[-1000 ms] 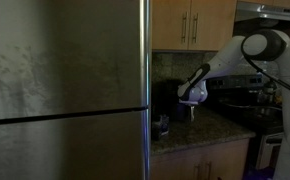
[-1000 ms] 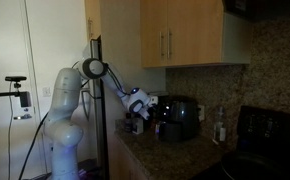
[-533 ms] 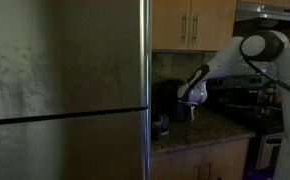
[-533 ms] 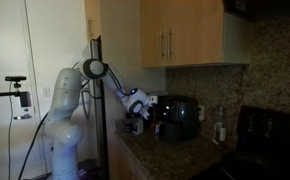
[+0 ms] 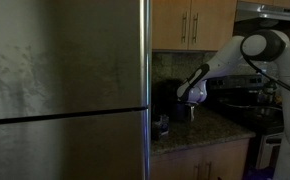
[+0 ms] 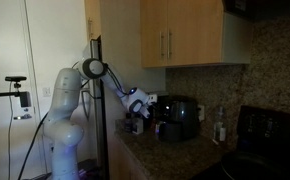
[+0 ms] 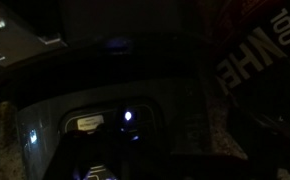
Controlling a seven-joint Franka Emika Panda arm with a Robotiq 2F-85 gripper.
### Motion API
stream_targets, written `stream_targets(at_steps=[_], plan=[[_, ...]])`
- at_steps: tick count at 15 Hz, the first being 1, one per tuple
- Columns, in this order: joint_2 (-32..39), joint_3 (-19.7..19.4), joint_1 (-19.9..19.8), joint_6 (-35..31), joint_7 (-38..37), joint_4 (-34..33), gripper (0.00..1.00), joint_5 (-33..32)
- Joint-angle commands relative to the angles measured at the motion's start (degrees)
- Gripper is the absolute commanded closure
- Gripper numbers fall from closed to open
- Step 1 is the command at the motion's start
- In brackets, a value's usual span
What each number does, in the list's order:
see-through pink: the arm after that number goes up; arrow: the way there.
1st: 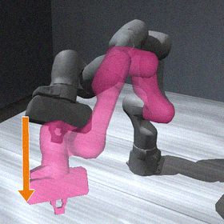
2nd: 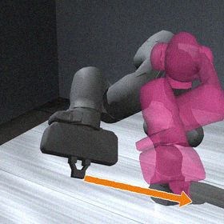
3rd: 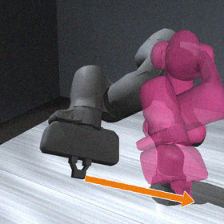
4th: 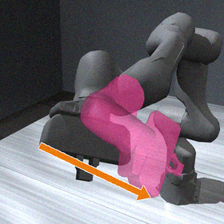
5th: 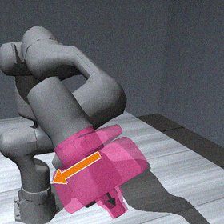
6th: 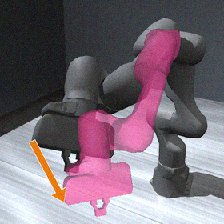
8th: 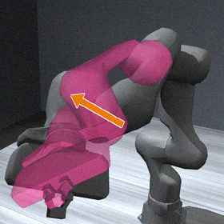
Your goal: Turn off the air fryer
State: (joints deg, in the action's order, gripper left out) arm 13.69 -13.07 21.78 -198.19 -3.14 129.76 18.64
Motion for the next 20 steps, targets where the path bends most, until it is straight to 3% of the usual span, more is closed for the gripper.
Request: stream_targets(at_steps=[1, 3, 9, 16, 20], plan=[[1.5, 1.3, -0.9, 0.0, -2.2, -2.6, 0.00, -0.8], [2.6, 2.5, -1.6, 0.0, -4.7, -4.1, 0.00, -0.9], [5.5, -1.4, 0.3, 0.3, -6.4, -7.8, 0.00, 0.1], [5.8, -1.2, -0.4, -0.7, -10.0, -9.3, 0.00, -2.0], [7.8, -3.3, 0.5, -1.5, -9.6, -11.9, 0.00, -2.1]])
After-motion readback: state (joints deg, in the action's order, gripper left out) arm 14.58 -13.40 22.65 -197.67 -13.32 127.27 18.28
